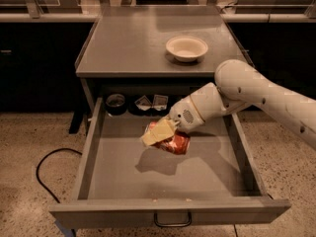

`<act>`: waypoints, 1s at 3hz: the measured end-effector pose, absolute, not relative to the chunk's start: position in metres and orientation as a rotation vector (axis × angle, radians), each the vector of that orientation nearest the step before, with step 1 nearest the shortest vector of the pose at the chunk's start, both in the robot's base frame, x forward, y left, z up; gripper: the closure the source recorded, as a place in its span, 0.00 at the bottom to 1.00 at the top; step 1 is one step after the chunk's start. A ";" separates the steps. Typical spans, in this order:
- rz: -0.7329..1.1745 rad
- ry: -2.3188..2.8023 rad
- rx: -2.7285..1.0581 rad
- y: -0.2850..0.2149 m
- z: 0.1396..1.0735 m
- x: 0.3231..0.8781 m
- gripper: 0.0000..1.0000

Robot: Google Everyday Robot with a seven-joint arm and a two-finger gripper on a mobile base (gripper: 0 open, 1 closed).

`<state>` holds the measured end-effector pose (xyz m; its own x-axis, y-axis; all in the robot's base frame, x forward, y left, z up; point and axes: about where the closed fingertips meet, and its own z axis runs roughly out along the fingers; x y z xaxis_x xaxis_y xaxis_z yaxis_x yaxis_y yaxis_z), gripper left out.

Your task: Place coke can into top drawer

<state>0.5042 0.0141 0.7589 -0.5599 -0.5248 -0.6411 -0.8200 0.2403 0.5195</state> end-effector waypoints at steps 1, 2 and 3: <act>1.249 2.189 -1.243 0.014 0.754 0.503 1.00; 1.216 2.212 -1.253 0.018 0.747 0.499 1.00; 1.092 2.315 -1.204 0.013 0.718 0.497 1.00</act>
Offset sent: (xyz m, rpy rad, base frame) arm -0.0096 0.0043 -0.0209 -0.0699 -0.0028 -0.0105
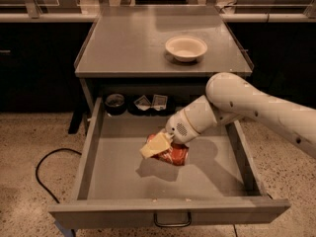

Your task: Place coke can into top drawer

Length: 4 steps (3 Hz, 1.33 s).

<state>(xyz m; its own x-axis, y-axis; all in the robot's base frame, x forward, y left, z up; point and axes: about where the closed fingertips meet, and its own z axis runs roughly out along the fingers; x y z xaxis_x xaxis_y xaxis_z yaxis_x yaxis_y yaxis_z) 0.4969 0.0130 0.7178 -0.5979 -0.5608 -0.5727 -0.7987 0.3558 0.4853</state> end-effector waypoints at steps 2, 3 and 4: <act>0.878 2.431 -0.986 0.013 0.657 0.523 1.00; 0.878 2.431 -0.986 0.013 0.657 0.523 1.00; 0.869 2.458 -0.949 0.012 0.640 0.526 1.00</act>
Offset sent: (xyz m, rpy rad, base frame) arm 0.0372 -0.0058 -0.0969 -0.1343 -0.0235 -0.3053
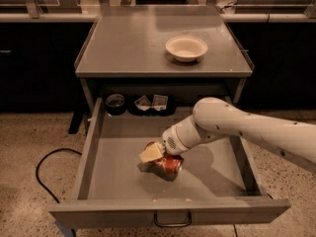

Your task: Place coke can into top drawer

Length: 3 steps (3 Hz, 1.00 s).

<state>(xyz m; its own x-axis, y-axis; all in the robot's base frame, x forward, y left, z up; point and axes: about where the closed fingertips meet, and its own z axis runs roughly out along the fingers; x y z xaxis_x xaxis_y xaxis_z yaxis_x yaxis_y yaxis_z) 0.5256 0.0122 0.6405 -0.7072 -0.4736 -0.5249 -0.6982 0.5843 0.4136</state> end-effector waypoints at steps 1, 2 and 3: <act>0.808 2.482 -0.943 0.023 0.615 0.537 1.00; 0.759 2.491 -0.952 0.039 0.598 0.547 1.00; 0.759 2.491 -0.952 0.039 0.599 0.547 1.00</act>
Offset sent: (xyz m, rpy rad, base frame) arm 0.0412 0.0558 -0.0763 -0.1321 -0.0567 -0.0316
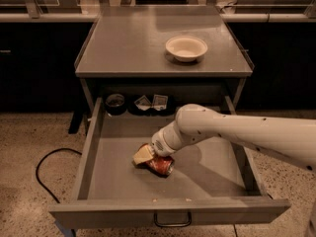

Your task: Place coke can into top drawer

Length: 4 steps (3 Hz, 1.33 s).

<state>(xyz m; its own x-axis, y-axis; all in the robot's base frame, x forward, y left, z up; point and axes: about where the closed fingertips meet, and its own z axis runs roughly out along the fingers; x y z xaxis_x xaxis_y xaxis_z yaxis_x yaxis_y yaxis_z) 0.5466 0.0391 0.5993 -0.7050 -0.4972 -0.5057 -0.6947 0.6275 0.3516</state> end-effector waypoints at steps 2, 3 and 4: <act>0.759 2.491 -0.952 0.039 0.599 0.547 0.57; 0.759 2.491 -0.952 0.039 0.599 0.547 0.35; 0.759 2.491 -0.952 0.039 0.599 0.547 0.10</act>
Offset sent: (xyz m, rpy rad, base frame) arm 0.0000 0.0000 0.0000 0.0000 0.0000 0.0000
